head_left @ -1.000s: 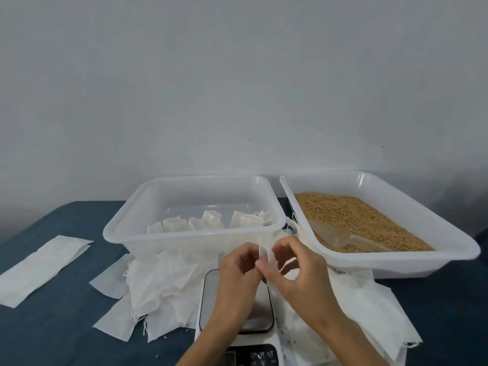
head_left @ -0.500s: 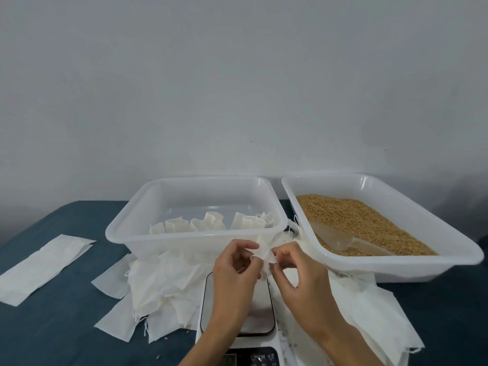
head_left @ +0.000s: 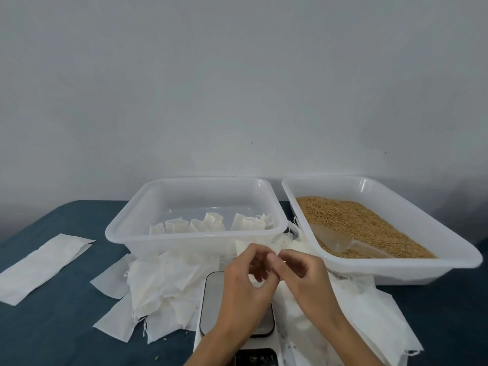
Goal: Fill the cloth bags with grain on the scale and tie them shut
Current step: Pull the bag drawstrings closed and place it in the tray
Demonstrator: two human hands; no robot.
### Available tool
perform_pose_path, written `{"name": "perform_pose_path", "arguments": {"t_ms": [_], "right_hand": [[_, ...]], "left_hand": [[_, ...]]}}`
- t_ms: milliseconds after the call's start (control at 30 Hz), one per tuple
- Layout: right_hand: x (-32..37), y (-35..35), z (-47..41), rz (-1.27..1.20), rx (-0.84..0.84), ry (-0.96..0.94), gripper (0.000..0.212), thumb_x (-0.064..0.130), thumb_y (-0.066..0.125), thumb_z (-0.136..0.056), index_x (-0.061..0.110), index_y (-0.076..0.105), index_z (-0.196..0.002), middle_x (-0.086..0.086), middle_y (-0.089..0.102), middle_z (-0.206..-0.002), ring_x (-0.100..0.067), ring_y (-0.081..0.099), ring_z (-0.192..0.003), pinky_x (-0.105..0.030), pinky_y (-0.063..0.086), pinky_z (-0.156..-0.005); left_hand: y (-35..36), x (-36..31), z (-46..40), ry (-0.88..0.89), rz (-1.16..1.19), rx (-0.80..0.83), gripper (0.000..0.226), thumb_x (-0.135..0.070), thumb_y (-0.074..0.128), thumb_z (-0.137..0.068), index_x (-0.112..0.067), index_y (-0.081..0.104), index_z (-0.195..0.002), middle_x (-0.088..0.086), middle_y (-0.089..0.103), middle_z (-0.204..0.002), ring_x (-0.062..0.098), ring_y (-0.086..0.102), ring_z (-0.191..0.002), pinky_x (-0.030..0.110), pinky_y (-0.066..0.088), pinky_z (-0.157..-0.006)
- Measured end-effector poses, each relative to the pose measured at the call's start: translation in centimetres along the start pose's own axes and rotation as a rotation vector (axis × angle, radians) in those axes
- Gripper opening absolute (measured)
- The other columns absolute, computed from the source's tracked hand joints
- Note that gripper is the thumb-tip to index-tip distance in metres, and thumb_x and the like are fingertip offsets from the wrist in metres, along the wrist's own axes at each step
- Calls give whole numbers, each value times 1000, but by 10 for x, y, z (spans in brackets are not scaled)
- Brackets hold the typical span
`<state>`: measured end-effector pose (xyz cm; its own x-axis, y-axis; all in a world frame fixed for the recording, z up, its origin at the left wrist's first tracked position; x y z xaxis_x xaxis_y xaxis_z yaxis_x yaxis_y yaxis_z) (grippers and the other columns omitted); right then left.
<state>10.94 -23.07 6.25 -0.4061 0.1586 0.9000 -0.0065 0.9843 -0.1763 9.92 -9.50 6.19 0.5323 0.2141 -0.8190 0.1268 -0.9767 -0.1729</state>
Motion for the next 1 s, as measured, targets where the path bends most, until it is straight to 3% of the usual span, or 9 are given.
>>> {"name": "perform_pose_path", "arguments": {"t_ms": [133, 200, 300, 367, 500, 600, 733, 900, 1000], "right_hand": [[-5, -2, -2, -13, -57, -11, 12, 23, 69, -95, 17, 76, -87, -4, 73, -77, -16, 71, -75, -25, 54, -69], [-5, -4, -2, -30, -116, -15, 14, 23, 69, -96, 15, 74, -85, -5, 68, -70, -15, 65, -68, -28, 52, -66], [-4, -8, -4, -79, -188, 20, 18, 23, 68, -95, 14, 70, -80, -7, 57, -64, -9, 52, -62, -21, 45, -61], [-4, -8, -5, -118, -168, 64, 19, 21, 68, -95, 14, 69, -78, 0, 54, -62, -5, 48, -60, -18, 42, -61], [-2, -3, -3, -57, -78, 53, 11, 20, 72, -93, 16, 74, -83, 0, 70, -81, -10, 67, -77, -25, 52, -72], [-2, -4, 0, 167, -193, -26, 9, 22, 79, -86, 27, 74, -80, 7, 67, -97, -16, 66, -83, -23, 52, -75], [-1, -5, 2, 216, -252, -92, 10, 24, 72, -92, 29, 68, -85, 7, 68, -80, -15, 62, -68, -18, 48, -63], [-2, 0, 3, 131, -56, -68, 17, 37, 65, -98, 21, 68, -93, 0, 69, -83, -14, 44, -48, -31, 36, -46], [-2, 1, 5, 117, -5, -78, 26, 38, 64, -98, 15, 65, -84, -4, 64, -73, -12, 44, -44, -27, 37, -43]], "left_hand": [[0, 0, -1, -8, -18, 25, 23, -6, 74, -88, -25, 68, -99, -6, 70, -88, 20, 65, -83, 29, 53, -76], [-2, 0, 0, 7, -61, 22, 30, -13, 72, -84, -30, 65, -108, -10, 67, -105, 17, 64, -104, 24, 49, -89], [-4, 3, -1, 77, -188, 82, 64, -15, 67, -74, -37, 53, -133, -16, 47, -142, 12, 39, -143, 21, 33, -114], [-1, 8, -1, 144, -341, 160, 75, -28, 66, -75, -35, 43, -146, -15, 38, -152, 8, 27, -150, 24, 23, -121], [3, 21, 0, 134, -422, 110, 62, -32, 65, -85, -41, 45, -143, -17, 51, -130, 2, 45, -122, 25, 36, -107], [-2, 27, -2, 141, -530, 5, 47, -31, 66, -86, -37, 52, -131, -15, 55, -115, 7, 50, -107, 25, 36, -98], [-2, 28, -2, 152, -728, 88, 50, -39, 54, -78, -29, 59, -127, -8, 53, -108, 18, 53, -101, 36, 39, -99], [0, 27, -2, 155, -710, 89, 43, -35, 58, -83, -32, 57, -125, -12, 54, -102, 15, 54, -92, 37, 45, -89], [0, 28, -2, 160, -703, 75, 38, -31, 63, -85, -31, 59, -123, -12, 55, -102, 15, 55, -90, 36, 46, -84]]}}
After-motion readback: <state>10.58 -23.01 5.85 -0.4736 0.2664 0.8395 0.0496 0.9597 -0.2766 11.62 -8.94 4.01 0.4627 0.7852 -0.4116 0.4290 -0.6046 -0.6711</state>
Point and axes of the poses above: each hand's wrist, its own z-axis away from the middle knuckle, its own y-axis out of the palm, x = y × z, the point moved 2 cm from there along -z, towards the middle knuckle
